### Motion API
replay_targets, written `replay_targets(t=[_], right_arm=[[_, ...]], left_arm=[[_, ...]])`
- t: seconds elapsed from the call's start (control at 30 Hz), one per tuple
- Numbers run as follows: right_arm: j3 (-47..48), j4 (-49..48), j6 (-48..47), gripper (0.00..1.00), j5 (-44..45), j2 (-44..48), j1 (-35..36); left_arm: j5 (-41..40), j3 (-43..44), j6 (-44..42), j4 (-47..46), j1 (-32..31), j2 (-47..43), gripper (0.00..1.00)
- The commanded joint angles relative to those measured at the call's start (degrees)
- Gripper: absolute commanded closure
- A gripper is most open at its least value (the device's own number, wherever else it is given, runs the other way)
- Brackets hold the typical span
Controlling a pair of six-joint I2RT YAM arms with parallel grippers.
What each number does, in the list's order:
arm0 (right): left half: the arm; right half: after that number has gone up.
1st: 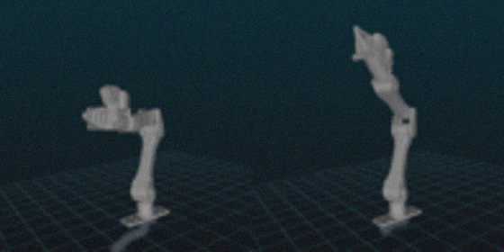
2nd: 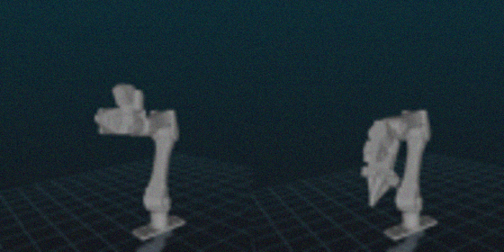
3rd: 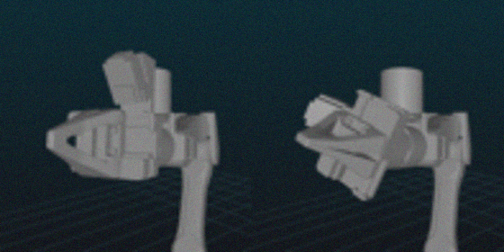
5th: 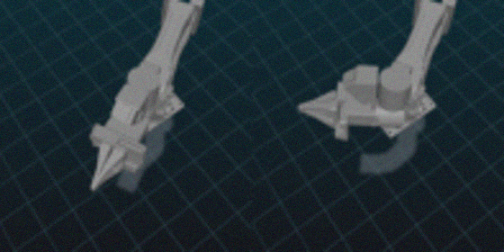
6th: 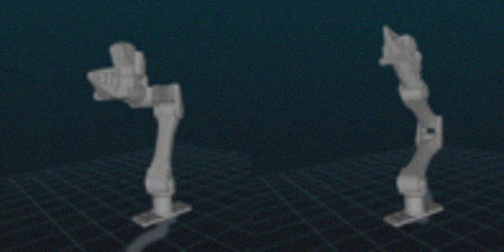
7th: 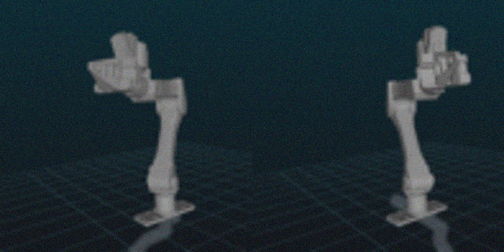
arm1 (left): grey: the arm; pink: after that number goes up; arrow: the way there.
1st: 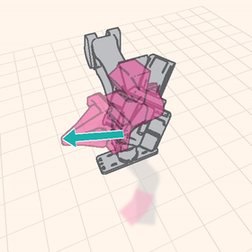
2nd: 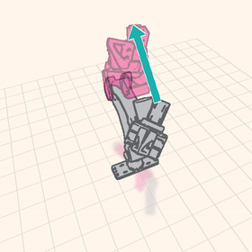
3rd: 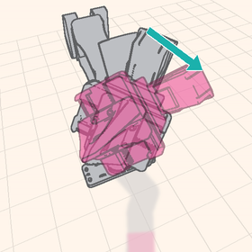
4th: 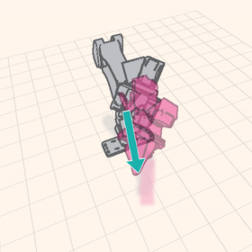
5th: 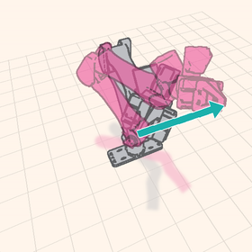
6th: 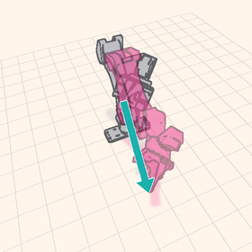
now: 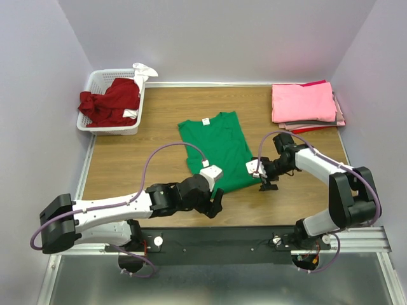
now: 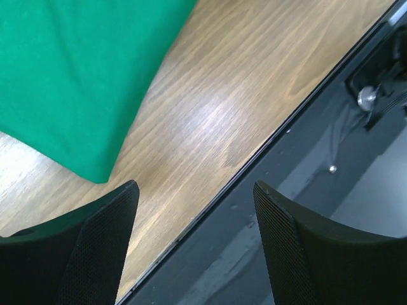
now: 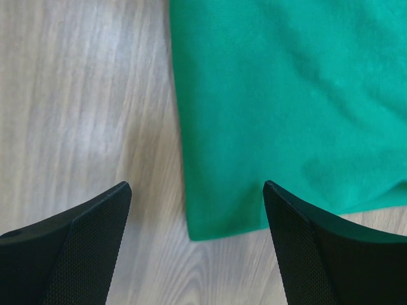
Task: Fold and stack the t-shirts
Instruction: Fold the tshirt
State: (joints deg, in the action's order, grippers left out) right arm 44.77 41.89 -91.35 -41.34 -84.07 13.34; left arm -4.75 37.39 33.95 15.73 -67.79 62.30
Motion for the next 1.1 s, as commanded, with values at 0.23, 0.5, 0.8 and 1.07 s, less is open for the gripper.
replay_targets(t=[0.23,0.5,0.8,1.07], right_arm=[[-0.74,-7.7,0.39,0.28,6.79,-6.19,4.41],[-1.79,-7.96,1.44,0.49,8.65,-6.1,4.41],[-3.64,-7.96,1.96,0.67,11.11,-5.4,4.32],[-3.99,-7.96,4.51,0.8,9.62,-4.78,4.32]], left_arm=[[-12.72,-3.63,-7.5,-14.91,-3.32,-6.91,0.02],[-15.81,0.57,-30.29,-16.02,-2.44,-15.9,0.02],[-12.03,1.56,-54.06,-10.1,-7.43,-10.37,0.11],[-8.61,-7.23,-62.52,-11.59,-12.19,-4.56,0.16]])
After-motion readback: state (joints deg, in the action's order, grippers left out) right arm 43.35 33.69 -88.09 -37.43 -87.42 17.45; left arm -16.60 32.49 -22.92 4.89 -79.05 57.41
